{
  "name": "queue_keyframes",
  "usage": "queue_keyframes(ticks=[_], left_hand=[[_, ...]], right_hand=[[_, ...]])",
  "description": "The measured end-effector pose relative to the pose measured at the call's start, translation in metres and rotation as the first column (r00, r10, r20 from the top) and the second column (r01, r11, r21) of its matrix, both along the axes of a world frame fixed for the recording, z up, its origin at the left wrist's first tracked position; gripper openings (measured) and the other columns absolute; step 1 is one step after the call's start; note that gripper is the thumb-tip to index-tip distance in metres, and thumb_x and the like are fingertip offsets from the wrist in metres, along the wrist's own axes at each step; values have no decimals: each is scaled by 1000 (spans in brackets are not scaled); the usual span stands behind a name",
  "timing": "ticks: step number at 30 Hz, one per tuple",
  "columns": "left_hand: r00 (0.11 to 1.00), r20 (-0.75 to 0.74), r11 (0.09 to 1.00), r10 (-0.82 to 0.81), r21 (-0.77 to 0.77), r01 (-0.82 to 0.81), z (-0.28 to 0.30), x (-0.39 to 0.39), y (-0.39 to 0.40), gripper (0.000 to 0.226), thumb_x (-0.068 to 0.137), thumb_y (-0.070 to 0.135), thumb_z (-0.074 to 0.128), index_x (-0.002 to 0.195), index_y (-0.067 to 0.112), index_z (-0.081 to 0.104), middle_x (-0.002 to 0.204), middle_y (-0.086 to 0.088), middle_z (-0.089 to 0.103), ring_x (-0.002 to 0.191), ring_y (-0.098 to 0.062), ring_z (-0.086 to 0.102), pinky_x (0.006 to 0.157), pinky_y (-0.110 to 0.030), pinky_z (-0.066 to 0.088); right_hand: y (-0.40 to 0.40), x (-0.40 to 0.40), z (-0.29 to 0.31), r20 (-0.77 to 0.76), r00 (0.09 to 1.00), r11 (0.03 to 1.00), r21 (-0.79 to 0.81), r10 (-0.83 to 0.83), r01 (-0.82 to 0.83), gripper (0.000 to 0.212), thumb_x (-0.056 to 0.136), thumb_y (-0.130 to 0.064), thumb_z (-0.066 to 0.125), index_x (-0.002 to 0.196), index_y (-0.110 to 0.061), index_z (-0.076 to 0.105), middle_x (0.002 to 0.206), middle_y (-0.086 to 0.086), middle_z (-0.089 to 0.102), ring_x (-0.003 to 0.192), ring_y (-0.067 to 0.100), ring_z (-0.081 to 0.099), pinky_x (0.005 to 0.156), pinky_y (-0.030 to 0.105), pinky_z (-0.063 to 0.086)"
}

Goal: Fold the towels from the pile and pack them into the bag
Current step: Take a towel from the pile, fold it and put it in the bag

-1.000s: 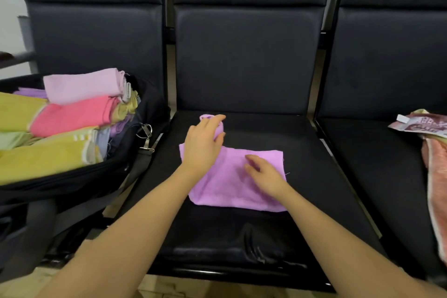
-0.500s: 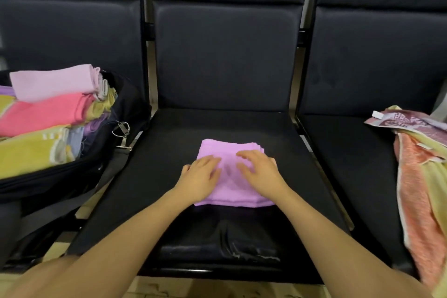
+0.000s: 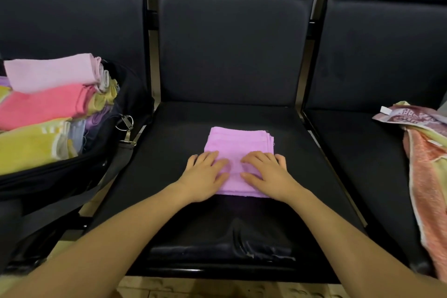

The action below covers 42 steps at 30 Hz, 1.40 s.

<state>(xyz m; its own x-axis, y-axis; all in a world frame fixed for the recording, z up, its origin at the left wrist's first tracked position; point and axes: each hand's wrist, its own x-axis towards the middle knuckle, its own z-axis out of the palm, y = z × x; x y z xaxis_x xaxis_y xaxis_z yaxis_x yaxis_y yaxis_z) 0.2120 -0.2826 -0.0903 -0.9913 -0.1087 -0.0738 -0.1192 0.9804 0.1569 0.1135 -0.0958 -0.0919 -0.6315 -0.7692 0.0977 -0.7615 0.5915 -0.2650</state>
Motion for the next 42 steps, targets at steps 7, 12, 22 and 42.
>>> queue_keyframes(ticks=[7, 12, 22, 42], left_hand=[[985, -53, 984, -167, 51, 170, 3, 18, 8, 32, 97, 48, 41, 120, 29, 54, 120, 7, 49, 114, -16, 42, 96, -33, 27], [984, -119, 985, -133, 97, 145, 2, 17, 2, 40, 93, 61, 37, 112, 34, 60, 105, 18, 51, 104, -5, 46, 97, -30, 23], [927, -332, 870, 174, 492, 13, 8, 8, -5, 16, 93, 27, 59, 97, 11, 61, 80, -3, 63, 71, -18, 58, 64, -27, 46], [730, -310, 789, 610, 143, -598, -4, -93, -13, 44, 99, 47, 38, 118, 8, 45, 117, -10, 59, 106, -25, 57, 86, -32, 41]], right_hand=[[13, 10, 3, 90, 977, 979, 53, 194, -199, 27, 86, -57, 54, 102, -35, 53, 113, -15, 49, 102, 9, 38, 88, 23, 22], [5, 13, 2, -17, 993, 993, -5, 118, -118, 13, 97, -32, 51, 103, -23, 58, 115, -9, 46, 108, 12, 36, 85, 20, 15], [13, 1, 21, 311, 949, 993, -92, -46, 79, 9, 95, -44, 50, 88, -38, 51, 87, -16, 54, 101, 22, 44, 93, 30, 30], [-48, -53, 3, 36, 656, 649, -122, -754, 751, 75, 78, -70, 56, 120, -8, 53, 127, 11, 45, 116, 28, 42, 97, 38, 30]])
